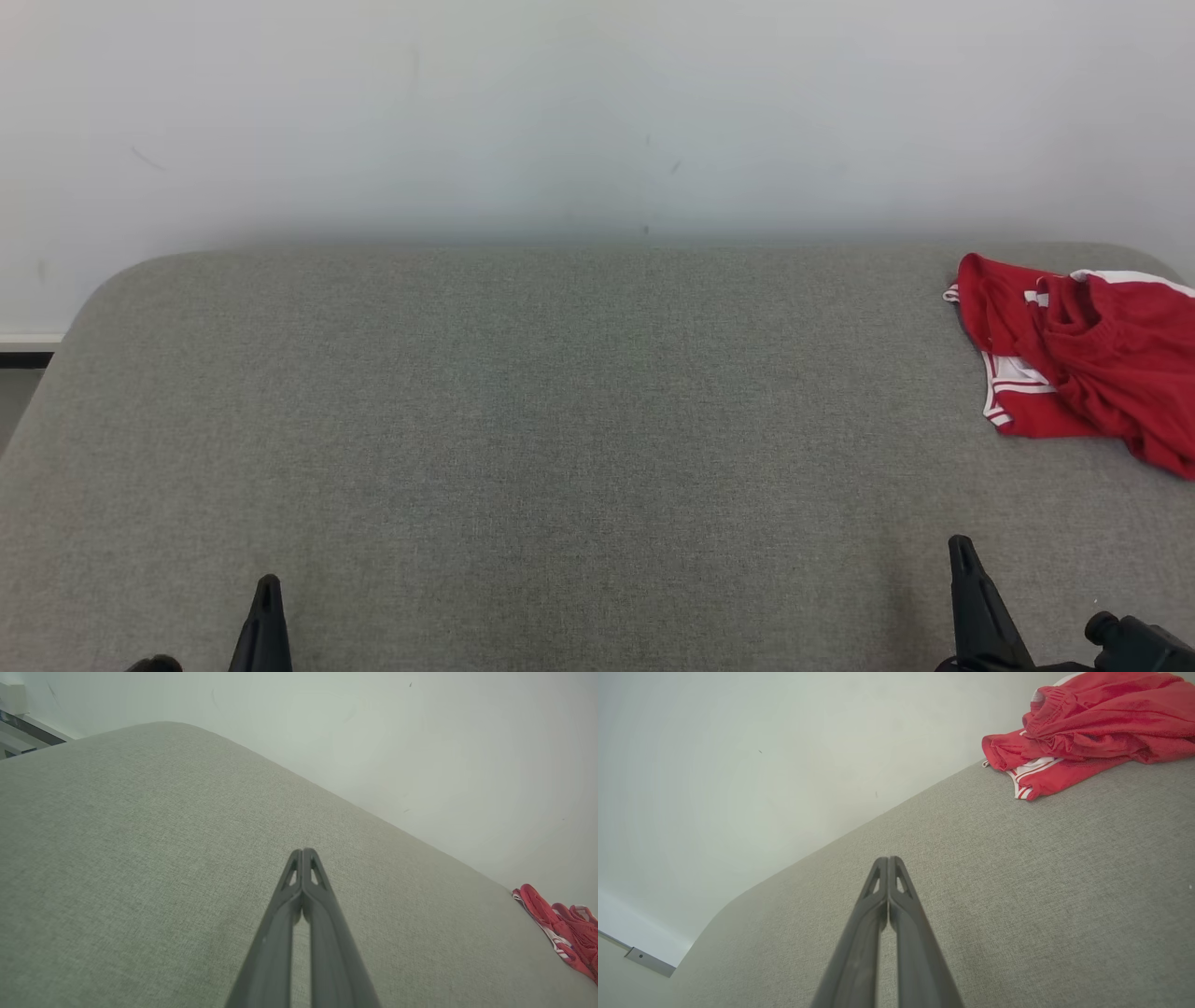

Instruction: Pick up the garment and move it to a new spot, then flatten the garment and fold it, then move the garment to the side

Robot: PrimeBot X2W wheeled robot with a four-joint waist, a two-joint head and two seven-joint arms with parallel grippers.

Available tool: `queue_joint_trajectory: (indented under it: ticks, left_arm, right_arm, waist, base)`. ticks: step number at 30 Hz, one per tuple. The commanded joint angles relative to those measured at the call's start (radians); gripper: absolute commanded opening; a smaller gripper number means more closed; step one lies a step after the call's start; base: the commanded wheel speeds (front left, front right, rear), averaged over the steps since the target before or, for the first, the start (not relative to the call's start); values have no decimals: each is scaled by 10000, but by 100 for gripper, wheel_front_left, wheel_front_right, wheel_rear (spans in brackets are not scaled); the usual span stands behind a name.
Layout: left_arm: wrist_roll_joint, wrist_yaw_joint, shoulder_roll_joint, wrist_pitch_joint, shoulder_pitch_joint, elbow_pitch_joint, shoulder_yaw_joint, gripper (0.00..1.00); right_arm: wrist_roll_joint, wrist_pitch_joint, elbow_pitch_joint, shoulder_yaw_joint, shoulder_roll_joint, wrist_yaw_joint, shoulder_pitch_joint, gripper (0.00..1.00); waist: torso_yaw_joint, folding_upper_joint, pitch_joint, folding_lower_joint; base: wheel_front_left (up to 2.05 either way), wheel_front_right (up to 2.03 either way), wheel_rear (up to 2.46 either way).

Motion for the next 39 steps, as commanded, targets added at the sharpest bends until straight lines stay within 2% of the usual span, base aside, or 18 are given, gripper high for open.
queue_joint_trajectory:
  ticks: [1, 21, 39]
  left_arm:
    - [-385, -35, 19, 69, -294, -98, 67, 0]
    - [-3190, -174, -90, 796, -634, 40, 302, 0]
    - [-5290, -272, -171, 1346, -890, 149, 479, 0]
  right_arm:
    - [387, 50, -92, -47, -96, -5, -259, 0]
    - [3279, 620, 189, -218, -175, -8, -709, 0]
    - [5370, 1092, 410, -396, -194, -11, -1048, 0]
  waist:
    - [-3, 0, 2, 0]
    - [-63, 0, 36, 0]
    - [-117, 0, 66, 0]
  base:
    - [0, 0, 0]
    - [0, 0, 0]
    - [0, 0, 0]
